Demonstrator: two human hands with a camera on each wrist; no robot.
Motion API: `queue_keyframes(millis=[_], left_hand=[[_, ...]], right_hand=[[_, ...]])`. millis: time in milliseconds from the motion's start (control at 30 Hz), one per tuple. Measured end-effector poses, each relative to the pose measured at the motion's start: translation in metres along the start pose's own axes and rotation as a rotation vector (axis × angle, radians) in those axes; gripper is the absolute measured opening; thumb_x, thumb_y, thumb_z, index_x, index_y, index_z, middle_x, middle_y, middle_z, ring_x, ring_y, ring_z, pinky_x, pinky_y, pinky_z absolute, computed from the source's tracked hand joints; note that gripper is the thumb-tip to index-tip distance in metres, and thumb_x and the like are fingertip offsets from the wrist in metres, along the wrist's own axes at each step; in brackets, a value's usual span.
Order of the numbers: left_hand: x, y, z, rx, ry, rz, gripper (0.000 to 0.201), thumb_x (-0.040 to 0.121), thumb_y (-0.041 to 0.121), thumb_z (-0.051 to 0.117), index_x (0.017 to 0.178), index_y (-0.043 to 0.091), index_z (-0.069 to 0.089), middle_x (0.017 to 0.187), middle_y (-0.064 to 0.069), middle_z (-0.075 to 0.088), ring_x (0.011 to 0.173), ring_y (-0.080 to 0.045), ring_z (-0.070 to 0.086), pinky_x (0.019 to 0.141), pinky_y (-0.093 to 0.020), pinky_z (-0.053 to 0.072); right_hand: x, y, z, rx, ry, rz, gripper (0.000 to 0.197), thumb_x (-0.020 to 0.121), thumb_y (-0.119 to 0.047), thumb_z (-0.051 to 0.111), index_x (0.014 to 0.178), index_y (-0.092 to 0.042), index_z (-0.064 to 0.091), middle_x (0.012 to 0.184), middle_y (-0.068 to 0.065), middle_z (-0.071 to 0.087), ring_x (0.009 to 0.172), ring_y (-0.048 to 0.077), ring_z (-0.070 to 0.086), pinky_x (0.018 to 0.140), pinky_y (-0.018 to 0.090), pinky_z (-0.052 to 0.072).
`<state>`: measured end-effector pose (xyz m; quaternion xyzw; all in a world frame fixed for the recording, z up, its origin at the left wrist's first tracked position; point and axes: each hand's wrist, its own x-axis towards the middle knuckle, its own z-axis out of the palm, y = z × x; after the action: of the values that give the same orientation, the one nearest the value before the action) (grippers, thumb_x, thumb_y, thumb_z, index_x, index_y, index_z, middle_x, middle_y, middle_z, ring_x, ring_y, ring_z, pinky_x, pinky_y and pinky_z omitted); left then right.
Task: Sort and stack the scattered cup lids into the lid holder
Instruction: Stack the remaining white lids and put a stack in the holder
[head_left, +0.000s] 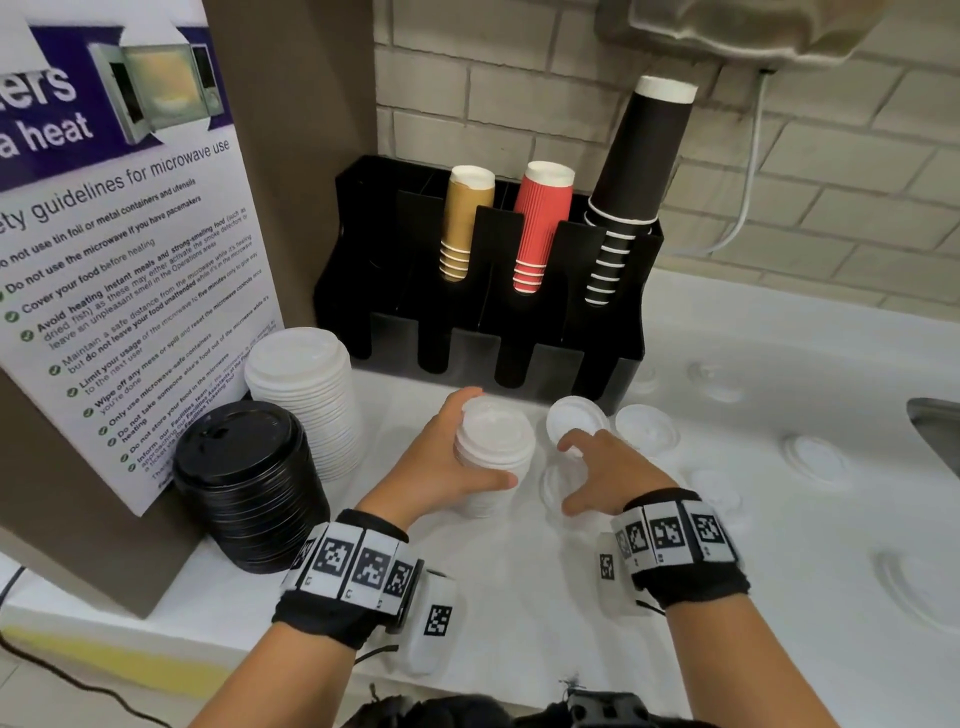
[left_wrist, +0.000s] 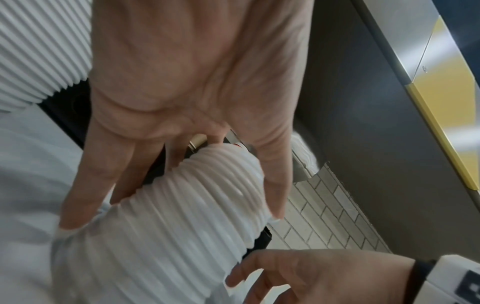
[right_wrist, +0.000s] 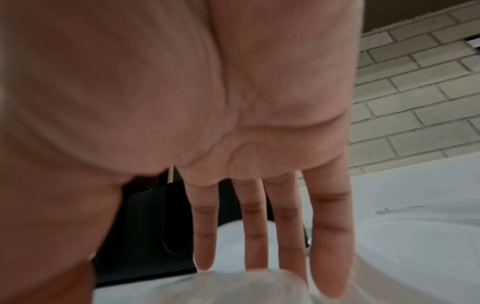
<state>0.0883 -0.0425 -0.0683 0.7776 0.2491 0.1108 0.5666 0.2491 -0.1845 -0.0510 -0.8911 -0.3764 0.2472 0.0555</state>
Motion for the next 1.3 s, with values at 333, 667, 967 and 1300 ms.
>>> queue_keyframes(millis=[333, 667, 967, 1300], left_hand=[[0.002, -0.006, 0.001, 0.012, 0.095, 0.044, 0.074, 0.069, 0.026, 0.087, 0.128, 0.034, 0.043, 0.116, 0.021, 0.048, 0.104, -0.002, 0.045, 0.073, -0.007, 0.036], [0.001, -0.009, 0.0, -0.039, 0.111, 0.066, 0.066, 0.063, 0.019, 0.09, 0.115, 0.033, 0.051, 0.116, 0.019, 0.056, 0.106, 0.0, 0.052, 0.08, -0.01, 0.04], [-0.002, -0.014, 0.0, -0.075, 0.138, 0.095, 0.07, 0.06, 0.017, 0.092, 0.114, 0.035, 0.051, 0.117, 0.016, 0.058, 0.109, 0.0, 0.054, 0.078, -0.007, 0.045], [-0.006, -0.016, -0.001, -0.119, 0.139, 0.08, 0.069, 0.063, 0.015, 0.09, 0.119, 0.031, 0.053, 0.118, 0.016, 0.059, 0.11, -0.002, 0.054, 0.08, -0.014, 0.045]], right_hand=[[-0.016, 0.007, -0.019, 0.614, 0.294, -0.187, 0.038, 0.077, -0.033, 0.075, 0.11, -0.037, 0.055, 0.104, -0.011, 0.056, 0.082, 0.004, 0.061, 0.061, 0.012, 0.044], [-0.016, -0.029, 0.002, 0.709, 0.411, -0.449, 0.025, 0.085, -0.027, 0.07, 0.109, -0.03, 0.064, 0.115, -0.009, 0.061, 0.104, 0.004, 0.057, 0.088, 0.018, 0.047], [-0.013, -0.043, 0.013, 0.637, 0.418, -0.477, 0.03, 0.078, -0.03, 0.076, 0.106, -0.032, 0.066, 0.109, -0.015, 0.054, 0.099, -0.003, 0.052, 0.086, 0.029, 0.05], [-0.014, -0.05, 0.017, 0.498, 0.429, -0.488, 0.037, 0.073, -0.027, 0.081, 0.108, -0.028, 0.069, 0.118, -0.01, 0.049, 0.112, 0.005, 0.046, 0.095, 0.026, 0.043]])
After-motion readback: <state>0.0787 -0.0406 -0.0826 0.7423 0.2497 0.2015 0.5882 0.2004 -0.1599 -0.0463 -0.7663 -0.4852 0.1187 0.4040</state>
